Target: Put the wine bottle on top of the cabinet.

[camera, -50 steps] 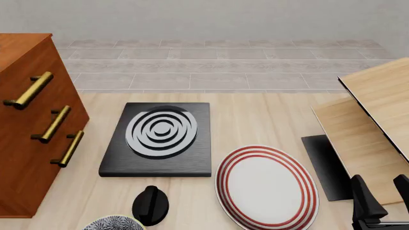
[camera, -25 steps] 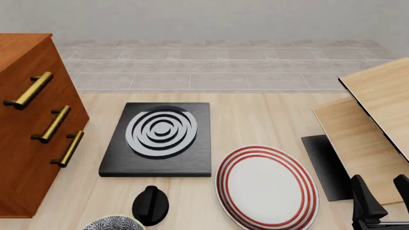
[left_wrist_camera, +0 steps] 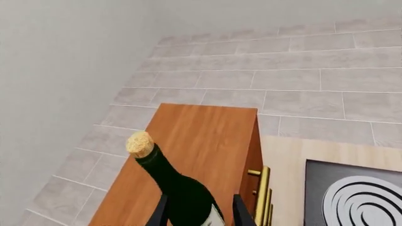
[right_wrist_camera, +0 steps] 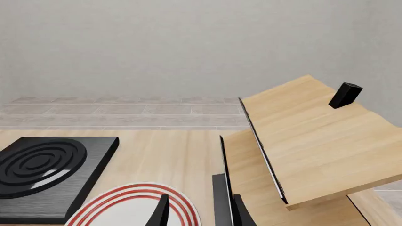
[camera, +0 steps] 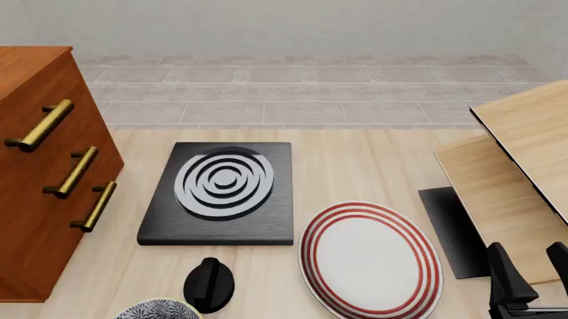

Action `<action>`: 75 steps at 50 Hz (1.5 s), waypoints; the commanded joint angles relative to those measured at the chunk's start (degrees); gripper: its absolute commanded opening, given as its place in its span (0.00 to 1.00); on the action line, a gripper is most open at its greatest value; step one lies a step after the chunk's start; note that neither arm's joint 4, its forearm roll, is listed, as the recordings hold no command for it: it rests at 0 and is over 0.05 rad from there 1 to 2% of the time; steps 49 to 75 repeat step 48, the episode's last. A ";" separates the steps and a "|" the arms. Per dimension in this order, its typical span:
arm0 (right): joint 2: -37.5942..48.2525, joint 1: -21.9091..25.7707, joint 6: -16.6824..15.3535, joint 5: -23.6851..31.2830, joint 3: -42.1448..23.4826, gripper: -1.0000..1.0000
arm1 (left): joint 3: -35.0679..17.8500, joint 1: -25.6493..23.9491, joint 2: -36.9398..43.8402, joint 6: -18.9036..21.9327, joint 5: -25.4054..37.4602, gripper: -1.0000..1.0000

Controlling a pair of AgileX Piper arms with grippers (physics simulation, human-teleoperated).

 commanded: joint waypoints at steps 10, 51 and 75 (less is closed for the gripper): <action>0.00 -0.01 0.00 -0.01 0.00 1.00 | -1.96 -1.61 -5.09 -0.19 3.72 1.00; 0.00 0.01 0.00 -0.01 0.00 1.00 | 2.13 -11.43 -22.87 -1.99 12.54 1.00; 0.00 0.01 0.00 -0.01 0.00 1.00 | 2.13 -11.43 -22.87 -1.99 12.54 1.00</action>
